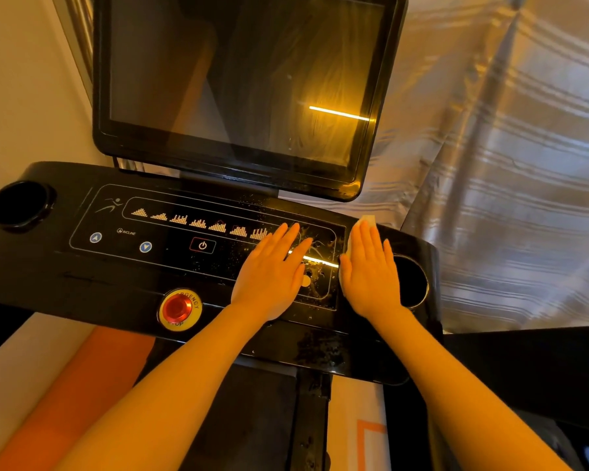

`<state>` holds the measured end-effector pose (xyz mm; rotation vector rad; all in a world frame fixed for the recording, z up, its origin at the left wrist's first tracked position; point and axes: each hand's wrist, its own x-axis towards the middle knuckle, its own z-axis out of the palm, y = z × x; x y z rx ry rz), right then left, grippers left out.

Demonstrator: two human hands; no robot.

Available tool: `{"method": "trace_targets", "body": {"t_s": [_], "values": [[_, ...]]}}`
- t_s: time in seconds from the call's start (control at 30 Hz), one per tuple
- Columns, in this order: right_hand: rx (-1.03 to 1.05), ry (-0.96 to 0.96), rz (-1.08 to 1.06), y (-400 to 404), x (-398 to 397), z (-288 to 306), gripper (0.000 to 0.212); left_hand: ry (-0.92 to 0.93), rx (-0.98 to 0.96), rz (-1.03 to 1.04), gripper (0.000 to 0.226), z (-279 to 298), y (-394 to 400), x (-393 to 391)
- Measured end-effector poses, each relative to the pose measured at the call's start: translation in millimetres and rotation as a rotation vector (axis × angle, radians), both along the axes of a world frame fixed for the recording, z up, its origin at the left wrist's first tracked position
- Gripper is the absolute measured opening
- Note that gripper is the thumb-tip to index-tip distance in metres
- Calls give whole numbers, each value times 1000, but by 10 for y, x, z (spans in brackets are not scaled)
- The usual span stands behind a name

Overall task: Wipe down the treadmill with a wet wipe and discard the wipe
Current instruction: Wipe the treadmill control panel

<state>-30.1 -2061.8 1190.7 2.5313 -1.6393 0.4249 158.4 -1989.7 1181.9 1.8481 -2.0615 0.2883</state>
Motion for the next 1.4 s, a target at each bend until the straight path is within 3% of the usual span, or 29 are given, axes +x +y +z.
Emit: {"method": "trace_targets", "body": {"t_s": [0.17,0.4,0.73,1.03,1.17,1.4], "values": [[-3,-13,-15,-169,80,91,63,15,11,-8,51,0,-1,1],[42,-58,87,501,-43,-208,73,-4,6,7,51,-6,-11,-6],[3,-73,-65,-125,204,49,65,-72,51,-84,52,60,-4,227],[96,-141,40,968,169,-349,70,-69,45,7,54,60,18,802],[70,-154,46,609,192,-183,70,-105,43,1,56,53,16,800],[51,-205,-130,201,422,58,65,-30,44,-33,55,73,24,794]]}}
